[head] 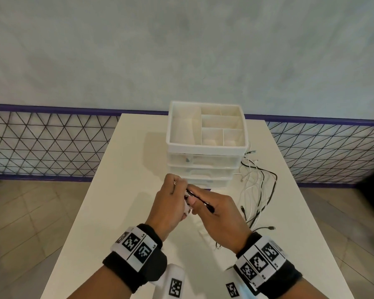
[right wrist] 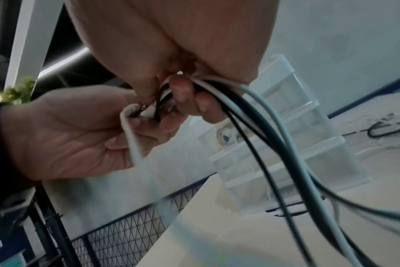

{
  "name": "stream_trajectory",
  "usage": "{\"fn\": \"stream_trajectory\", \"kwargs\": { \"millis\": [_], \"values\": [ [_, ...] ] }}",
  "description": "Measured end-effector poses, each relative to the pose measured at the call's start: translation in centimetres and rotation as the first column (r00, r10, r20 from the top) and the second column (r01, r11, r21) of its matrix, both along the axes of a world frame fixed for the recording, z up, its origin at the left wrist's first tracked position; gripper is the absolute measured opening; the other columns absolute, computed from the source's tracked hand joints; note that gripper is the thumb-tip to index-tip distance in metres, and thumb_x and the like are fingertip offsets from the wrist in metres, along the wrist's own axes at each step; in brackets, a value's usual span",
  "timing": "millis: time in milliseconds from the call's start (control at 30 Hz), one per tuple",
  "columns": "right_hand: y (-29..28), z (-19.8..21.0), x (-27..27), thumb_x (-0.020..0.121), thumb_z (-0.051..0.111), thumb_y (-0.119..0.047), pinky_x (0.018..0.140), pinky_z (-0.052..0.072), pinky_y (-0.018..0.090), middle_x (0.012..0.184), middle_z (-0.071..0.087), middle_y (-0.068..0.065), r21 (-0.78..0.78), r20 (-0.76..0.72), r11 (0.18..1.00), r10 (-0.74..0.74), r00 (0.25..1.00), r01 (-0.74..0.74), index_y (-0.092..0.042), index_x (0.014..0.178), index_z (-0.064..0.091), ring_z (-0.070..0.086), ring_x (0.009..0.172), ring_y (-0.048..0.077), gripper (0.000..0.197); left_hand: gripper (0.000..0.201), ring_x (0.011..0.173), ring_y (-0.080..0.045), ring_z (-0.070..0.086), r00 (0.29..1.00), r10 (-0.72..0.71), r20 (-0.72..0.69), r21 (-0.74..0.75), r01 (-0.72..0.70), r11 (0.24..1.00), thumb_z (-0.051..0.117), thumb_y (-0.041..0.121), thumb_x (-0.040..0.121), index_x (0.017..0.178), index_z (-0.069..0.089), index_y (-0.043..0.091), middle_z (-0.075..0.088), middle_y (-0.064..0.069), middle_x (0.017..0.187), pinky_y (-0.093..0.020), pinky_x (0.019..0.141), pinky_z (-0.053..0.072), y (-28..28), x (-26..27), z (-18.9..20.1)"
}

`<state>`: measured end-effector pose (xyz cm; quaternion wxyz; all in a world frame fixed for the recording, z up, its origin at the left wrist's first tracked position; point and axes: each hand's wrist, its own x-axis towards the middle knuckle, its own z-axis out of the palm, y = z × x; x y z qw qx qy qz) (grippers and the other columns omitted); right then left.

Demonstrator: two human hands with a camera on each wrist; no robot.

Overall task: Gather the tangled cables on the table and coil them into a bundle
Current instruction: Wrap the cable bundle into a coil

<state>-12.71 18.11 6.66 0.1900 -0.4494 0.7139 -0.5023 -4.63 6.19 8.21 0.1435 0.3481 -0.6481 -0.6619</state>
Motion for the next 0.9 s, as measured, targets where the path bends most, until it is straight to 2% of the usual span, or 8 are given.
{"fn": "stream_trajectory", "kwargs": {
  "millis": [200, 367, 433, 533, 600, 700, 833, 900],
  "values": [
    [0.0, 0.3, 0.1, 0.093, 0.068, -0.031, 0.089, 0.054, 0.025, 0.106, 0.075, -0.010, 0.016, 0.128, 0.996, 0.086, 0.988, -0.088, -0.032, 0.141, 0.051, 0.070, 0.096, 0.005, 0.051, 0.023, 0.061, -0.018, 0.056, 0.996, 0.086, 0.038, -0.153, -0.079, 0.985, 0.046, 0.033, 0.099, 0.086, 0.052, 0.014, 0.061, -0.005, 0.075, -0.032, 0.054, 0.044, -0.6, -0.1, -0.5],
    [0.2, 0.0, -0.4, 0.079, 0.081, -0.013, 0.066, 0.058, 0.047, 0.077, 0.071, 0.004, 0.113, 0.349, 0.987, 0.070, 0.934, -0.116, -0.033, 0.128, 0.048, 0.061, 0.059, 0.020, 0.061, 0.018, 0.045, -0.016, 0.047, 0.998, 0.057, 0.017, 0.078, -0.058, 0.995, 0.044, 0.021, 0.098, 0.081, 0.048, 0.014, 0.050, 0.000, 0.057, -0.026, 0.046, 0.035, -0.3, -0.2, -0.5],
    [0.1, 0.2, -0.7, 0.079, 0.081, -0.007, 0.046, 0.049, 0.034, 0.070, 0.068, 0.012, 0.129, 0.475, 0.987, 0.022, 0.880, -0.095, -0.023, 0.121, 0.047, 0.055, 0.045, 0.018, 0.056, 0.018, 0.052, -0.020, 0.046, 0.999, -0.020, 0.042, 0.076, 0.017, 0.997, 0.043, 0.017, 0.095, 0.079, 0.049, 0.016, 0.049, -0.002, 0.059, -0.023, 0.044, 0.033, -0.2, 0.0, -0.8],
    [0.0, 0.2, -1.2, 0.079, 0.081, -0.007, 0.048, 0.042, 0.021, 0.075, 0.073, 0.015, 0.191, 0.473, 0.972, 0.029, 0.881, -0.135, -0.013, 0.112, 0.045, 0.053, 0.044, 0.008, 0.049, 0.018, 0.051, -0.023, 0.047, 0.987, -0.146, 0.069, 0.137, 0.136, 0.981, 0.040, 0.016, 0.093, 0.079, 0.051, 0.013, 0.052, -0.016, 0.065, -0.024, 0.043, 0.029, -0.4, 0.3, -0.9],
    [-0.2, 0.0, -1.4, 0.075, 0.085, -0.015, 0.059, 0.046, 0.027, 0.079, 0.077, 0.016, 0.235, 0.425, 0.958, 0.052, 0.904, -0.165, -0.013, 0.105, 0.044, 0.058, 0.054, 0.015, 0.050, 0.029, 0.052, -0.025, 0.046, 0.969, -0.245, 0.043, 0.238, 0.228, 0.944, 0.040, 0.029, 0.098, 0.080, 0.054, 0.013, 0.053, -0.021, 0.069, -0.026, 0.045, 0.031, -0.5, 0.5, -0.8],
    [-0.4, 0.0, -1.6, 0.070, 0.086, -0.021, 0.055, 0.045, 0.028, 0.067, 0.073, 0.004, 0.335, 0.312, 0.936, -0.002, 0.950, -0.108, -0.011, 0.099, 0.048, 0.056, 0.055, 0.014, 0.049, 0.044, 0.051, -0.020, 0.047, 0.920, -0.382, 0.085, 0.208, 0.358, 0.910, 0.043, 0.056, 0.098, 0.087, 0.057, 0.015, 0.056, -0.011, 0.065, -0.025, 0.044, 0.037, -0.3, 0.7, -0.4],
    [-0.4, 0.2, -1.7, 0.069, 0.089, -0.029, 0.049, 0.037, 0.020, 0.054, 0.064, -0.009, 0.298, 0.303, 0.952, -0.021, 0.953, -0.074, -0.016, 0.097, 0.054, 0.046, 0.046, 0.006, 0.046, 0.034, 0.045, -0.015, 0.044, 0.978, -0.171, 0.116, 0.127, 0.156, 0.980, 0.053, 0.042, 0.098, 0.078, 0.062, 0.016, 0.055, -0.005, 0.061, -0.020, 0.041, 0.031, -0.4, 0.4, -0.8],
    [-0.2, 0.2, -2.0, 0.066, 0.089, -0.036, 0.055, 0.042, 0.025, 0.065, 0.073, -0.003, 0.248, 0.318, 0.967, -0.029, 0.948, -0.053, -0.023, 0.096, 0.058, 0.053, 0.051, 0.009, 0.045, 0.035, 0.044, -0.015, 0.046, 0.995, -0.046, 0.089, 0.141, 0.033, 0.989, 0.052, 0.035, 0.099, 0.077, 0.064, 0.011, 0.059, -0.006, 0.060, -0.019, 0.040, 0.033, -0.8, 0.4, -1.3]
  ]
}}
